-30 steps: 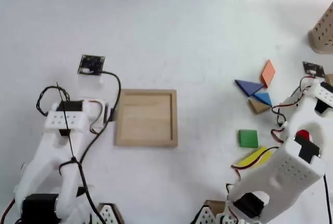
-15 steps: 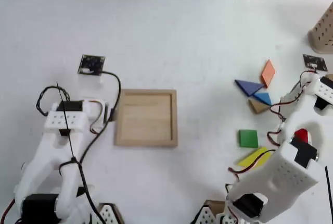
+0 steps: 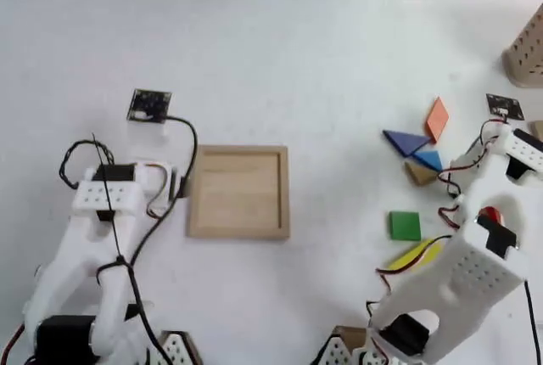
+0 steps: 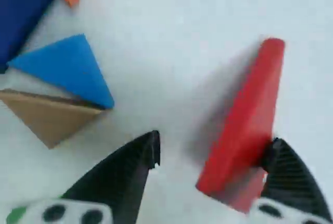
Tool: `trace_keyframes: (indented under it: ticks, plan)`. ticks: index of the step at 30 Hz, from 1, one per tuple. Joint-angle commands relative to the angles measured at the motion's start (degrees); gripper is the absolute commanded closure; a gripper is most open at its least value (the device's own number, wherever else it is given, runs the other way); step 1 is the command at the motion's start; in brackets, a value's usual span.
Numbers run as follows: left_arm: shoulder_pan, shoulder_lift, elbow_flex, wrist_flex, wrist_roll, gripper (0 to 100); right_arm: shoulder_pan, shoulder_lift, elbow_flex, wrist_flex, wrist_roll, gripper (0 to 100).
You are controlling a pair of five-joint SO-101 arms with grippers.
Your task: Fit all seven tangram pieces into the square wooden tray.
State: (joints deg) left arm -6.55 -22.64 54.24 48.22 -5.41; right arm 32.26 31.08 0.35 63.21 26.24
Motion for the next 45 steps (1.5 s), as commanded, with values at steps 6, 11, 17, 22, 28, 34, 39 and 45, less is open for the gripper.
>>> trace_keyframes:
  ticks: [6,11,17,22,28,34,39,45]
  plan:
    - [-0.31,-2.15,-0.35,-0.88,-0.44,78,2.95,5.05,-4.75,-0.66,0.88,78.9]
    - [-0.31,-2.15,-0.35,-0.88,-0.44,78,4.97,5.23,-5.98,-0.84,0.88,97.3]
    - [-0.31,-2.15,-0.35,-0.88,-0.44,78,6.55,4.88,-5.98,-0.92,0.88,98.0]
    - [-0.31,-2.15,-0.35,-0.79,-0.44,78,6.64,4.53,-5.98,-0.66,0.88,98.0]
    - [-0.31,-2.15,-0.35,-0.88,-0.44,78,6.11,-2.68,-5.63,4.35,0.88,98.0]
    - [-1.27,-2.15,-0.62,-0.88,-0.09,78,1.98,-13.76,-5.45,14.81,0.88,98.0]
    - [-5.49,-2.24,-1.85,-1.05,1.14,78,-5.85,-19.03,-5.19,21.58,-3.69,98.0]
    - [-9.54,-2.24,-2.81,-1.05,5.54,78,-21.49,-27.56,1.41,21.67,-11.78,98.0]
